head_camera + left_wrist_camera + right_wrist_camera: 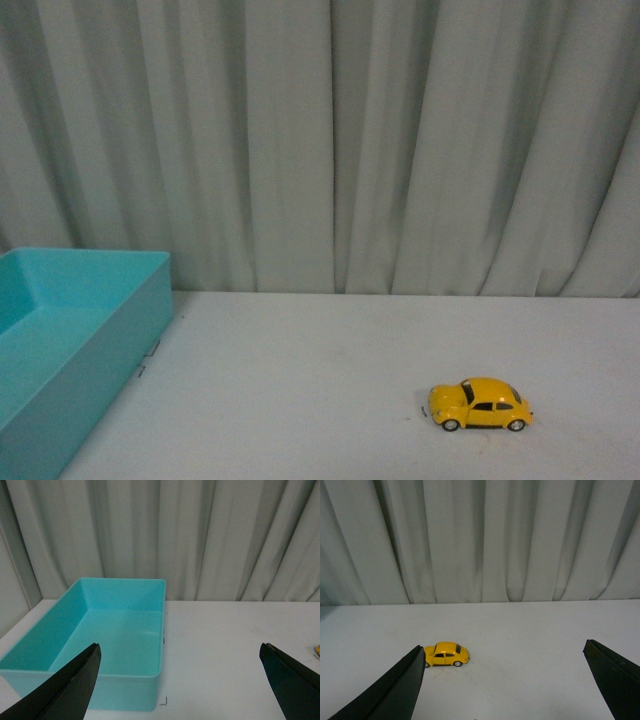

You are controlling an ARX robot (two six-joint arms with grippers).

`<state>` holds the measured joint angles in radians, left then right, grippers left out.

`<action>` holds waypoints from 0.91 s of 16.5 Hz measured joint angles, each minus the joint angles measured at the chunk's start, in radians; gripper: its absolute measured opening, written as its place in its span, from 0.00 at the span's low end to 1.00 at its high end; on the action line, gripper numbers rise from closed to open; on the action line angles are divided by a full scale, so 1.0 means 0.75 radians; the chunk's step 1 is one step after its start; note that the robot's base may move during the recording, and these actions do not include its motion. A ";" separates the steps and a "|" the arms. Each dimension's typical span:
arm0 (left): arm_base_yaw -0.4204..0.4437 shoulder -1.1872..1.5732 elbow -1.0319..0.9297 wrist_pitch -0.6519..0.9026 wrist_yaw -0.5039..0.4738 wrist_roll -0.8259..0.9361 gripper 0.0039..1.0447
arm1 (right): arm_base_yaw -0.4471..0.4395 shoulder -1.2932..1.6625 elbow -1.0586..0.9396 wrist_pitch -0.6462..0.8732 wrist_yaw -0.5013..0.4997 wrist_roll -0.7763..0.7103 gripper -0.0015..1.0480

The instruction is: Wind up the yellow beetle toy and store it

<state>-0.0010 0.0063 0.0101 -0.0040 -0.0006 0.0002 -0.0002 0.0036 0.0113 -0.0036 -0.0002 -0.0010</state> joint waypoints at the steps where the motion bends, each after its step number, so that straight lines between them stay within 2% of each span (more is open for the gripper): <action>1: 0.000 0.000 0.000 0.003 0.001 0.000 0.94 | 0.000 0.000 0.000 -0.001 0.001 0.001 0.94; 15: 0.000 0.000 0.000 0.001 0.000 0.000 0.94 | 0.000 0.001 0.000 -0.001 0.000 0.000 0.94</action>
<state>-0.0010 0.0063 0.0101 -0.0032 -0.0006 0.0002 -0.0002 0.0040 0.0113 -0.0044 -0.0002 -0.0010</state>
